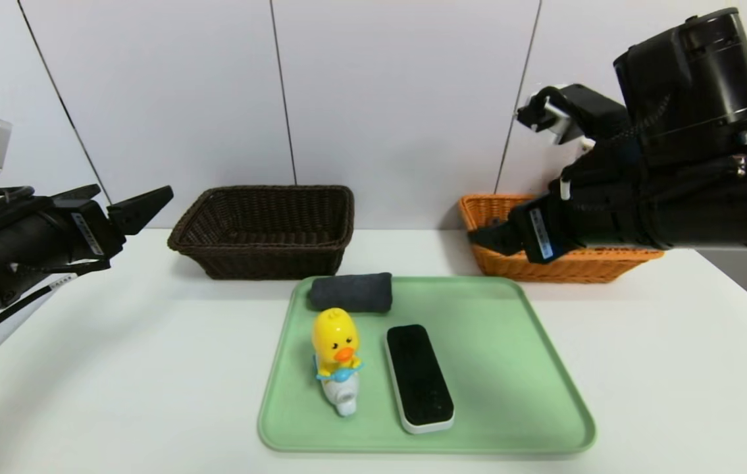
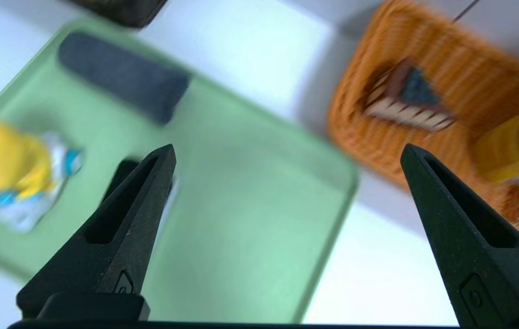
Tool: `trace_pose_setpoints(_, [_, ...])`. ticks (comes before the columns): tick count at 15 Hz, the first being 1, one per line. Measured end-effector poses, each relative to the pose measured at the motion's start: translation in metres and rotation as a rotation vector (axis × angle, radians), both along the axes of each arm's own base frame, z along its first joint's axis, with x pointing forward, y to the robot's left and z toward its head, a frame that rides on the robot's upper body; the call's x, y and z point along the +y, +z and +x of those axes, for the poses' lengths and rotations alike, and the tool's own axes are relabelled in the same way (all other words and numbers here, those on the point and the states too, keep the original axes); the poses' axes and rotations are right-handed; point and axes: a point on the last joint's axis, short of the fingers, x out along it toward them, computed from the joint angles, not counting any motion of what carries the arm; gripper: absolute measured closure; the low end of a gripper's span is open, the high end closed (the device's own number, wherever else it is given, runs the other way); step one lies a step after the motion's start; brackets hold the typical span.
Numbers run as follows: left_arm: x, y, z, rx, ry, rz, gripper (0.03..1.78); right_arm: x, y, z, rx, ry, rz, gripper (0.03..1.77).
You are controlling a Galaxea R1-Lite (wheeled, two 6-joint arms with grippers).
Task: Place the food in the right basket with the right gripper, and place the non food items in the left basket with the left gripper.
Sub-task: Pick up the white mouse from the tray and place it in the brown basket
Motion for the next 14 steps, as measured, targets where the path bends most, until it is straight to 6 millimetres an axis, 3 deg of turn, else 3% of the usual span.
trace_pose_setpoints(3, [0.001, -0.001, -0.005, -0.002, 0.001, -0.001, 0.12, 0.024, -0.012, -0.025, 0.123, 0.075, -0.008, 0.11])
trace_pose_setpoints(5, [0.001, -0.002, -0.008, -0.001, 0.001, -0.001, 0.12, 0.039, -0.023, -0.030, 0.180, 0.100, -0.017, 0.11])
trace_pose_setpoints(14, [0.001, -0.001, -0.013, -0.010, -0.004, 0.002, 0.12, 0.096, -0.091, -0.007, 0.375, 0.136, -0.118, 0.10])
